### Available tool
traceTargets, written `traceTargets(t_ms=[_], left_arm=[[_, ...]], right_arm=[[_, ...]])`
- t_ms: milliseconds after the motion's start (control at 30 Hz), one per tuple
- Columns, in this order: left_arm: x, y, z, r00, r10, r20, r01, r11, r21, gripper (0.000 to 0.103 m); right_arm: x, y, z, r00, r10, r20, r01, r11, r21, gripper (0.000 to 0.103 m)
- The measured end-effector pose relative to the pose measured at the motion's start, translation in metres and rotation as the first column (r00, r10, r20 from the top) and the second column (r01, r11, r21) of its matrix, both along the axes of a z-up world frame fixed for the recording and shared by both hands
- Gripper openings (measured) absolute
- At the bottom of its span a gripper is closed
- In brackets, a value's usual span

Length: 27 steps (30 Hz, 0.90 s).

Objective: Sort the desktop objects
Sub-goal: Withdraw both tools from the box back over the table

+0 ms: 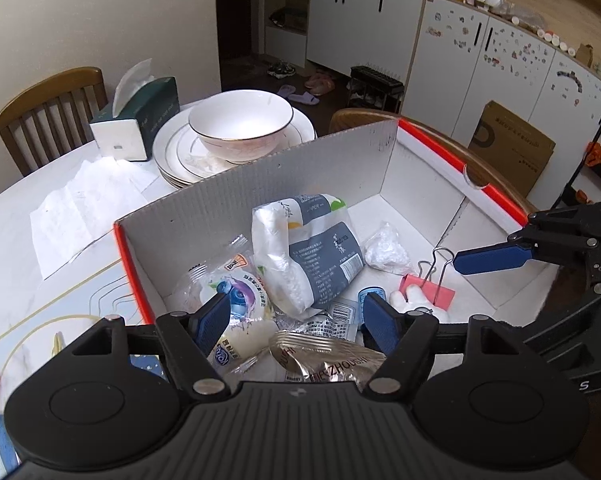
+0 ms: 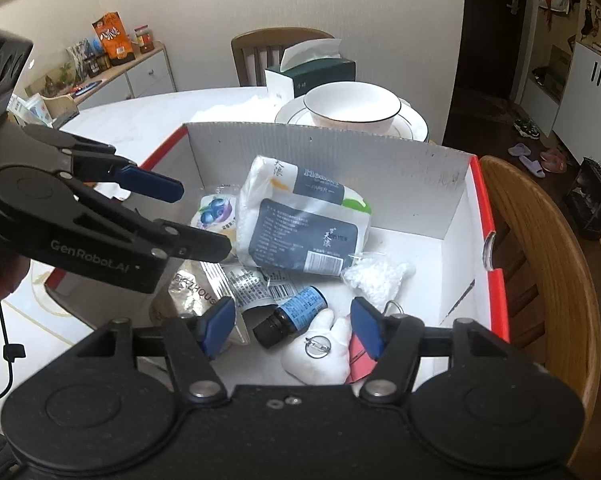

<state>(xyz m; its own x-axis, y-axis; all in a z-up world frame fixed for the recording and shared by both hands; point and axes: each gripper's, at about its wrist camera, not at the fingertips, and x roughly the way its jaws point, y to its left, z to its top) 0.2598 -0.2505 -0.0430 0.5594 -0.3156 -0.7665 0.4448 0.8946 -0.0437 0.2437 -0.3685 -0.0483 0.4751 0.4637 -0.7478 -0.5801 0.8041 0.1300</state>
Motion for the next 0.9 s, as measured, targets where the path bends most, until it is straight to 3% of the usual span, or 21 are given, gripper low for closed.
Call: traceTargets(t_ms=[667, 800, 900], left_arm=[[-0.051, 0.066, 0.039, 0.988, 0.109, 0.105, -0.09, 0.981, -0.169, 0.087], [-0.06, 0.089, 0.044, 0.984, 0.12, 0.133, -0.095, 0.979, -0.179, 0.101], [-0.065, 0.108, 0.045, 0.982, 0.118, 0.15, -0.09, 0.98, -0.179, 0.102]], right_arm=[[-0.034, 0.016, 0.027, 0.999, -0.009, 0.054, 0.005, 0.997, 0.077, 0.072], [-0.043, 0.03, 0.034, 0.997, -0.031, 0.066, 0.025, 0.995, 0.093, 0.074], [-0.052, 0.045, 0.04, 0.995, -0.045, 0.084, 0.037, 0.994, 0.099, 0.077]])
